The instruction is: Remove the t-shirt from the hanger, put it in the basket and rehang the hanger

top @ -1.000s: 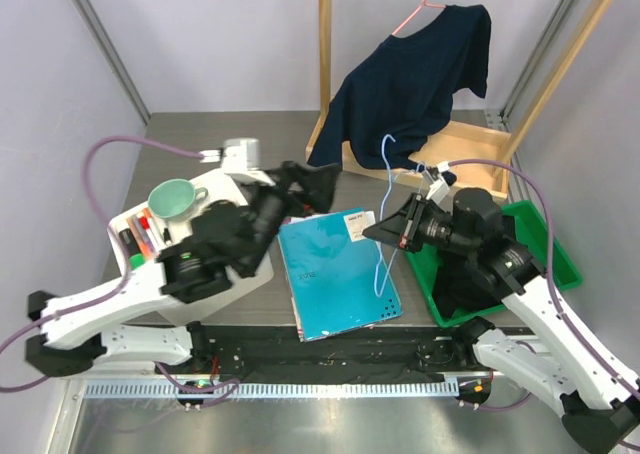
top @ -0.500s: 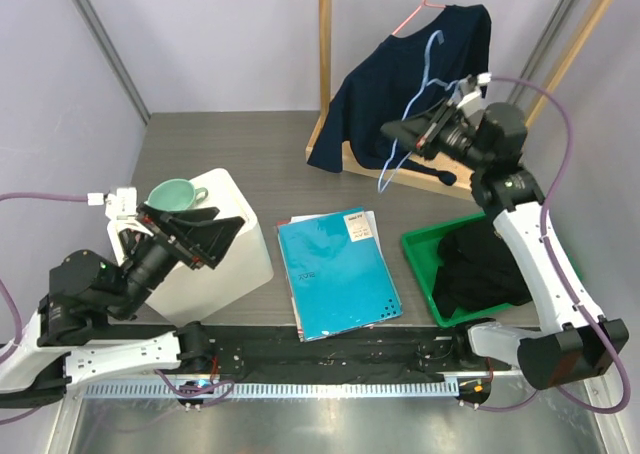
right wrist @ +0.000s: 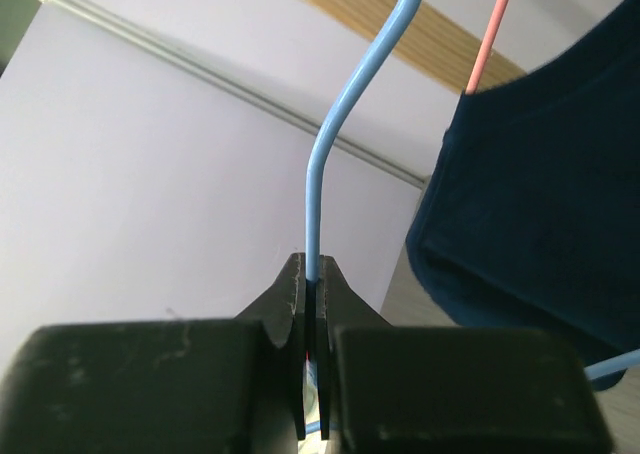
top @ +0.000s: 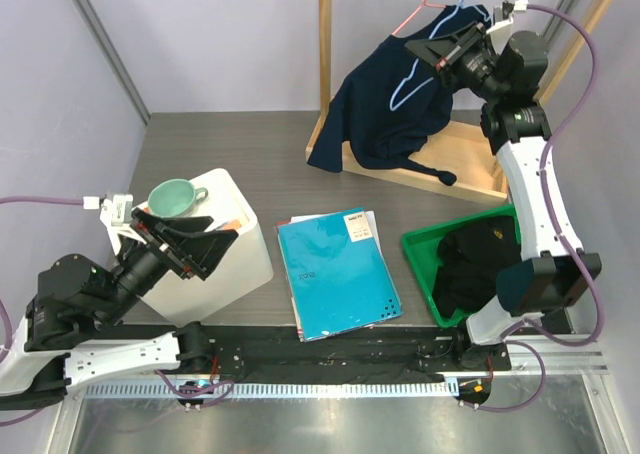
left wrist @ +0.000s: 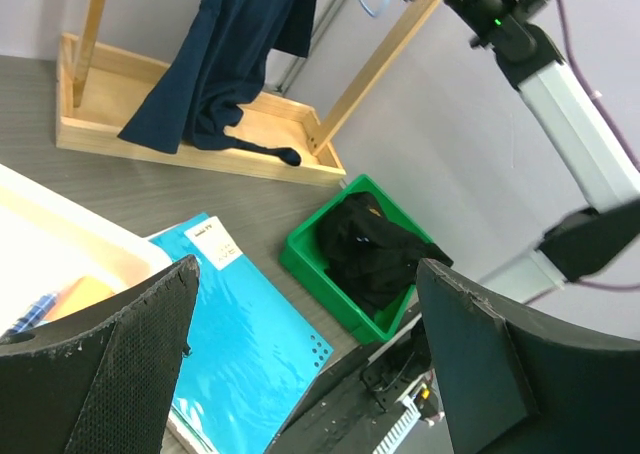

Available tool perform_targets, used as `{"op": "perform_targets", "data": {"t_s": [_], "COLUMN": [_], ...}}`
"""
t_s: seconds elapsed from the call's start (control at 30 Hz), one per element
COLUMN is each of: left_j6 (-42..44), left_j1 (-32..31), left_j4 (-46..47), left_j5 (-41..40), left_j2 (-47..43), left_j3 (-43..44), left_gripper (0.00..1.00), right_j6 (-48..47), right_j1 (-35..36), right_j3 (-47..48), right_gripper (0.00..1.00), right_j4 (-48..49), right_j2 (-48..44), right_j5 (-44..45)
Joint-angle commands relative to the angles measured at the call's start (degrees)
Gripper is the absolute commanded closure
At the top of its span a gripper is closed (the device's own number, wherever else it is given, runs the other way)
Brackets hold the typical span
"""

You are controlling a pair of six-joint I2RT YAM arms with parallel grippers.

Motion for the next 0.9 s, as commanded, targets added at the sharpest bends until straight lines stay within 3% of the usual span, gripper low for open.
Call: {"op": "perform_targets", "data": {"t_s": [0.0,0.37,0.87], "left_j6": [0.32,-1.0,-1.61], "left_j1": [0.05,0.05,0.05], "left_j4": [-0.53,-0.44,-0.35], "left_j5": [2.89,3.42,3.86], "left_j2": [-0.07,-1.57,-0.6], "left_j3": [1.48,1.13,0.78], "left_gripper": [0.12,0.12,0.12], "right_j6": [3.16,7.21,2.2], "right_j1": [-0.52,-3.06,-7.81], "right_j3": [9.77,14.99,14.37], "right_gripper": [0.99,0.99,0.99], "right_j4": [2.03,-2.45,-12.12], "right_j2": [4.71,9.9,6.58], "right_j5": [2.27,3.86,6.41]}}
